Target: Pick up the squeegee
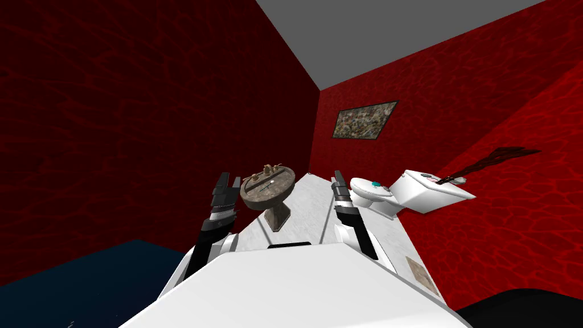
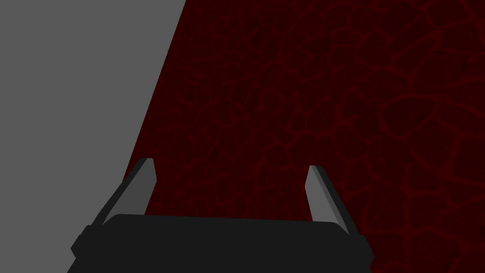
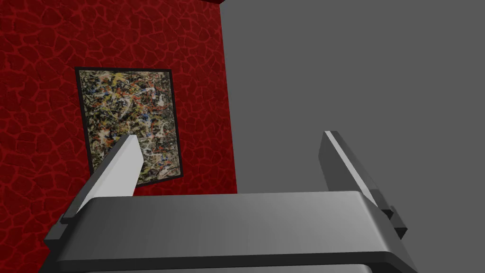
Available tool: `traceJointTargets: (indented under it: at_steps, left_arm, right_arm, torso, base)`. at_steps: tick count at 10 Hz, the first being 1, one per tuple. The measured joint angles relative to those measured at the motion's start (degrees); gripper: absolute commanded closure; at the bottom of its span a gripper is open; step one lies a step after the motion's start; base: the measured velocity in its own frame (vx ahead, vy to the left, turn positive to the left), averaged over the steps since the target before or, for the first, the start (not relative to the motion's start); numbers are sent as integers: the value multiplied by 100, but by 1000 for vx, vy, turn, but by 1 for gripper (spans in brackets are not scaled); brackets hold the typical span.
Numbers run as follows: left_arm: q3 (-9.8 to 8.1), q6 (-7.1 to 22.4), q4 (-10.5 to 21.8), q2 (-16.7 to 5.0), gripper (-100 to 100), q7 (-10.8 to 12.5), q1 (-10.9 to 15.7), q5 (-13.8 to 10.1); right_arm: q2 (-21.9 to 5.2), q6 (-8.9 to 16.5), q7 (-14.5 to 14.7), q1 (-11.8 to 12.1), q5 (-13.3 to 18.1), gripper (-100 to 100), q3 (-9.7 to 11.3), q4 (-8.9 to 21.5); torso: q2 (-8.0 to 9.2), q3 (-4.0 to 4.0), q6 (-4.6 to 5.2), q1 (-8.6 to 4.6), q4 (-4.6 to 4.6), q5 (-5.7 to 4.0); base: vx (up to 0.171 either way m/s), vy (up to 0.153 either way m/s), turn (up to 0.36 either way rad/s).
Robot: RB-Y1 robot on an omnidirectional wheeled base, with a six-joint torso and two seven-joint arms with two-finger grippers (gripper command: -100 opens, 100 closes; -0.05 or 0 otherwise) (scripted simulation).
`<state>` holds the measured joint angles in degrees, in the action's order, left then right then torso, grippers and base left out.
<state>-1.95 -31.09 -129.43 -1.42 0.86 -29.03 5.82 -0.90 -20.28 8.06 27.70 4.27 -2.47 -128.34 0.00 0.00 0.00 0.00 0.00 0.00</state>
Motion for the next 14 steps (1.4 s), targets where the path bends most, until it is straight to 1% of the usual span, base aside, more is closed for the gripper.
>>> traceJointTargets:
  at_steps: [2, 4, 6, 8, 9, 11, 12, 14]
  left_arm:
    - [-100, 112, 47, -267, -100, 97, -74, -105]
    - [-214, 318, 125, -449, -100, 250, -256, -265]
    - [-350, 503, 212, -552, -100, 412, -403, -428]
    - [-451, 705, 205, -612, -100, 520, -455, -532]
    - [-524, 788, 227, -651, -100, 605, -569, -619]
    - [-641, 1055, 266, -693, -100, 759, -713, -776]
    - [-755, 1204, 253, -762, -100, 873, -811, -892]
    - [-873, 1470, 371, -794, -100, 1025, -894, -1045]
  right_arm:
    - [0, 0, 0, 0, 0, 0, 0, 0]
    - [0, 0, 0, 1, 0, 0, 1, 0]
    - [0, 0, 0, 1, 0, 0, 0, 0]
    - [0, 0, 0, 0, 0, 0, 0, 0]
    - [0, 0, 0, 0, 0, 0, 0, 0]
    - [0, 0, 0, 1, 0, 0, 0, 0]
    - [0, 0, 0, 1, 0, 0, 0, 0]
    - [0, 0, 0, 1, 0, 0, 0, 0]
  torso:
    - [-12, -7, 1, -8, -3, -2]
    - [-27, -16, 1, -21, -6, -4]
    - [-30, -17, 1, -14, -7, -3]
    - [-19, -11, 1, -9, -4, -2]
    - [-20, -12, 1, -14, -5, -3]
    - [-24, -14, 1, -20, -6, -5]
    - [-26, -15, -1, -16, -6, -4]
    - [-31, -18, 0, -16, -7, -4]
  base:
    - [55, -38, -135]
    - [81, -55, -134]
    - [64, -28, -92]
    - [53, -31, -123]
    - [70, -45, -155]
    - [74, -46, -152]
    - [84, -38, -142]
    - [92, -33, -133]
